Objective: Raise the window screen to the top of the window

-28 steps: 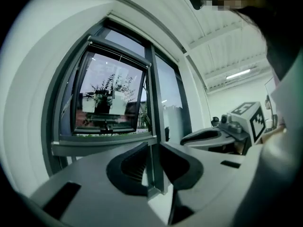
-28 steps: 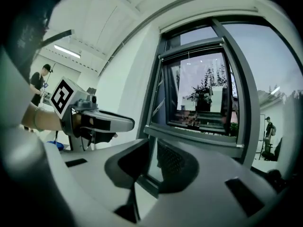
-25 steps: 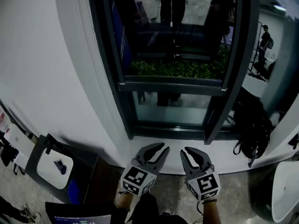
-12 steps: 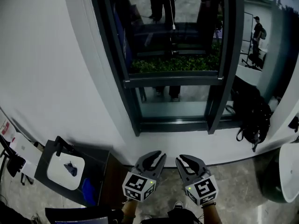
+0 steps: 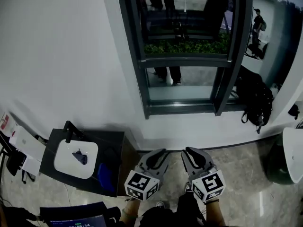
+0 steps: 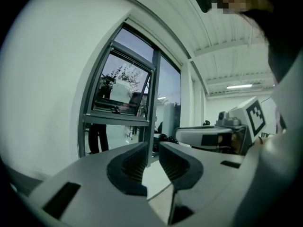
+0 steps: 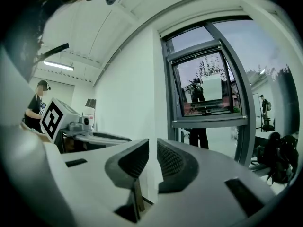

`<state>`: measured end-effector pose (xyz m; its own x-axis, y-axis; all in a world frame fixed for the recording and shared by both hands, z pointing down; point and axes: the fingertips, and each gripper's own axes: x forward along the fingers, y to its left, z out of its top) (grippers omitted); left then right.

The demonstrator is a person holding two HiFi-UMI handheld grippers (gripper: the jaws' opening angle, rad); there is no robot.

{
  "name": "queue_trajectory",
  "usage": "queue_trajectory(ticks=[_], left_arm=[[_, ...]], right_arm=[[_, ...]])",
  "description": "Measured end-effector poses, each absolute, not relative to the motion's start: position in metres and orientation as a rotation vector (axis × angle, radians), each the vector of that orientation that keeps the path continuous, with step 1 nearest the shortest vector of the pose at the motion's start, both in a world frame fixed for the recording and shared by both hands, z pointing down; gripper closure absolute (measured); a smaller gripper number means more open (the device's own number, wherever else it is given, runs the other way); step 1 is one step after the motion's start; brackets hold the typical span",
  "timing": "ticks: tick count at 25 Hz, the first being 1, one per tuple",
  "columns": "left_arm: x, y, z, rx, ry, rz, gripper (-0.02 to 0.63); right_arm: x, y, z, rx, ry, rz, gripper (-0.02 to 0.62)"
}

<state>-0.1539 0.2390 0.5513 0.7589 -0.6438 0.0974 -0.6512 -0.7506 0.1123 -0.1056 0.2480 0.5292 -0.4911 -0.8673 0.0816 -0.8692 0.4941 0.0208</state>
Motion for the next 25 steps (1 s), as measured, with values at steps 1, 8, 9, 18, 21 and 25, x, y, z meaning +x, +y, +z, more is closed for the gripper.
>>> queue_trajectory(ticks=[1,8,9,18,21,25], left_arm=[[-0.16,0.245,0.554,2.812,-1.028,0.081,0.534],[-0.177,0.282,0.55,2.809,-0.946,0.023,0.535],[-0.176,0.285,0.549,2.812,-0.941,0.017,0.535],[-0.16,0.31,0.543,2.829,-0.924,0.01,0.535],[-0.149,0.319,0.539,2.83,-0.924,0.013,0.535],[-0.133,0.329,0.539,2.83,-0.926,0.037,0.535]], right_arm=[[-0.112,0.255,0.531,1.548,-2.637,0.045,0.54],[-0.133,0.295,0.533,1.594,-2.588,0.075,0.541],[-0.134,0.298,0.531,1.596,-2.586,0.077,0.541],[-0.121,0.313,0.534,1.638,-2.6,0.097,0.543],[-0.111,0.321,0.535,1.636,-2.601,0.115,0.548],[-0.098,0.327,0.538,1.631,-2.6,0.134,0.552]])
